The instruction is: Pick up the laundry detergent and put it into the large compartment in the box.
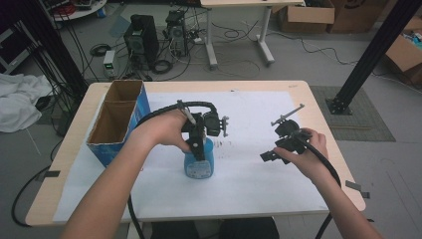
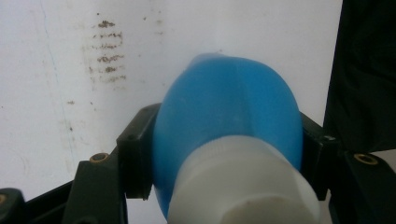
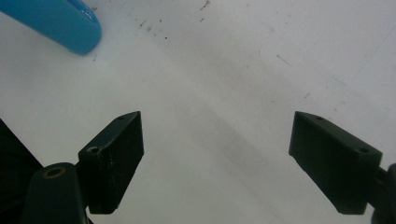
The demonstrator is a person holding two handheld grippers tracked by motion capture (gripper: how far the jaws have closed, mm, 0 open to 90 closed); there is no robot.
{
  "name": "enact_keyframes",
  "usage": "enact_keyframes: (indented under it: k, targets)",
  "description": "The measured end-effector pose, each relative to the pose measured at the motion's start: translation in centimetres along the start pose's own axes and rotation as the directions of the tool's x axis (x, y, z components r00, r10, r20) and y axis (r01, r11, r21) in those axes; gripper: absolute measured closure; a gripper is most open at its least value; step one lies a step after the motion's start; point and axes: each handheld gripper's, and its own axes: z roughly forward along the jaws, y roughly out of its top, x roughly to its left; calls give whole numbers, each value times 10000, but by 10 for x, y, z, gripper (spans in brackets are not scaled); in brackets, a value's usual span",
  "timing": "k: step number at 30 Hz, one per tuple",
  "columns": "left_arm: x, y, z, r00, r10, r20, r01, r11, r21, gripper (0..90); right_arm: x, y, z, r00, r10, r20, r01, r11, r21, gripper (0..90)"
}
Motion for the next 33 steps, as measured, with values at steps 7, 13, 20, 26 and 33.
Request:
enact_keyframes:
  k: [7, 13, 20, 26, 33]
  targets:
    - [1, 0, 0, 10000, -3, 33, 3, 10000, 43, 371, -1, -1, 0, 10000, -5, -9, 5, 10000, 2, 177]
    - [1, 1, 0, 10000, 69, 63, -69, 9999, 98, 375, 0, -1, 0, 10000, 61, -31, -61, 10000, -45, 177]
    - [2, 3, -2, 10000, -17, -39, 18, 9995, 307, 379, -1, -2, 0, 9999, 80, -61, -80, 9999, -91, 177]
    - [5, 4, -18, 9984, -529, -189, 537, 9973, 497, 379, -4, -3, -1, 9999, 116, -50, -116, 9998, -134, 177]
    - [21, -5, -64, 9739, -2266, -105, 2268, 9734, 315, 379, -7, -2, -4, 9997, 221, -98, -223, 9995, -206, 177]
